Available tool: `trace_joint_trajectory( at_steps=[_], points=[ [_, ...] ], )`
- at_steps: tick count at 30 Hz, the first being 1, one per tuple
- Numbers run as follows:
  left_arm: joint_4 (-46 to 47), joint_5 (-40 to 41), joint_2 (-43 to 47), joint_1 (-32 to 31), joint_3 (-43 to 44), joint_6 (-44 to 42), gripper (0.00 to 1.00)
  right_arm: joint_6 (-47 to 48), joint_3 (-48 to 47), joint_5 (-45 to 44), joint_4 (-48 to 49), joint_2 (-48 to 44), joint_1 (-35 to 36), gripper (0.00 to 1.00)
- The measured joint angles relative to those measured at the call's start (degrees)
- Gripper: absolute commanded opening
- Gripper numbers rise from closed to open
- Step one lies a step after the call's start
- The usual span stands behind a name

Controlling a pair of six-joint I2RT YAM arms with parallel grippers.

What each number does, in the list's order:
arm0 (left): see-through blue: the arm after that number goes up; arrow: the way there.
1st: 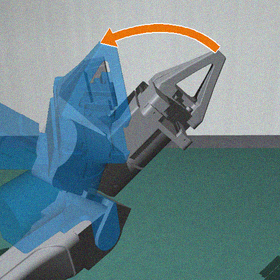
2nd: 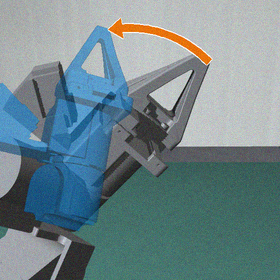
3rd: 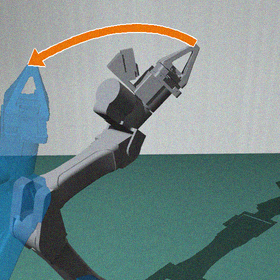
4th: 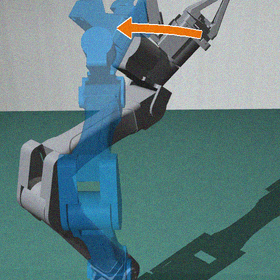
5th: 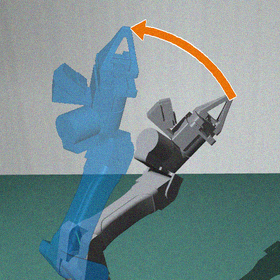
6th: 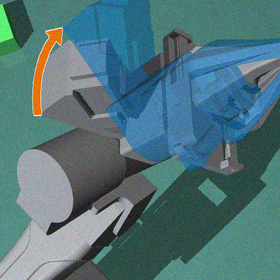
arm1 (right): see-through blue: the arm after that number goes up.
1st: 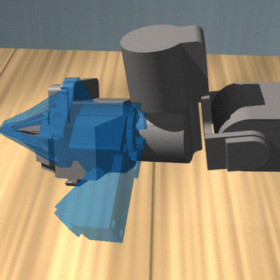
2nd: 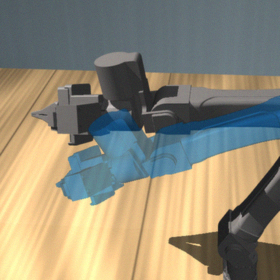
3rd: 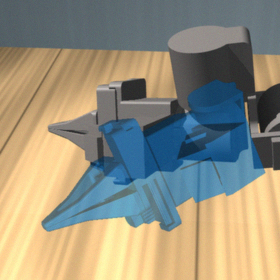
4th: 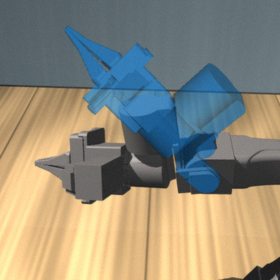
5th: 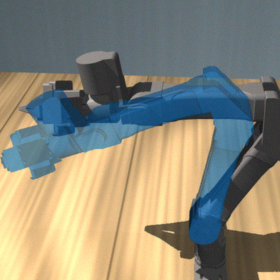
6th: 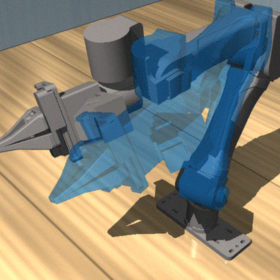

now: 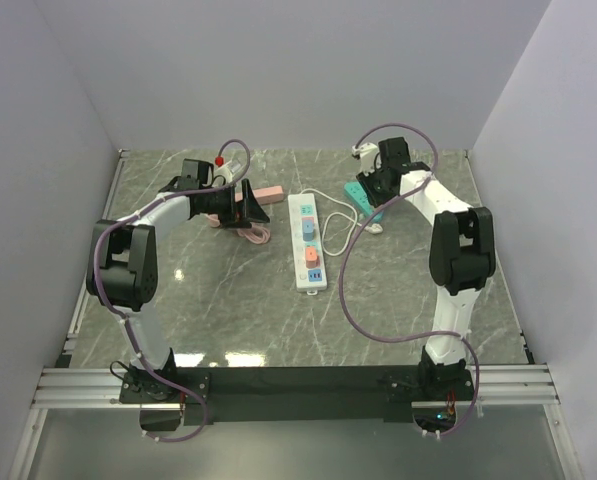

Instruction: Insert the plug

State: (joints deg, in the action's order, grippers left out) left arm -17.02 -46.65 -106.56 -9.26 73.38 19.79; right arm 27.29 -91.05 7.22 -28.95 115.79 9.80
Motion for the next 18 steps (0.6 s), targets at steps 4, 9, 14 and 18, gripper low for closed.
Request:
trace_joint_trajectory(
  at_steps=[4,9,14,18],
  points=[
    [-0.2,0.0,0.0,0.0,0.1,0.0,0.95,-0.8,1.0,-0.2,0.7,-0.6,-0.2,0.0],
    [-1.1,0.0,0.0,0.0,1.1,0.0,0.95,-1.6,1.3,-0.6,0.9,-0.9,-0.2,0.0],
    [-1.4,0.0,0.0,0.0,2.0,0.0,0.95,-2.2,-1.3,-0.5,-1.3,0.6,-0.2,0.0],
    [-2.3,0.0,0.0,0.0,3.6,-0.1,0.95,-2.3,-1.6,-0.6,-1.9,0.7,-0.2,0.0]
  ],
)
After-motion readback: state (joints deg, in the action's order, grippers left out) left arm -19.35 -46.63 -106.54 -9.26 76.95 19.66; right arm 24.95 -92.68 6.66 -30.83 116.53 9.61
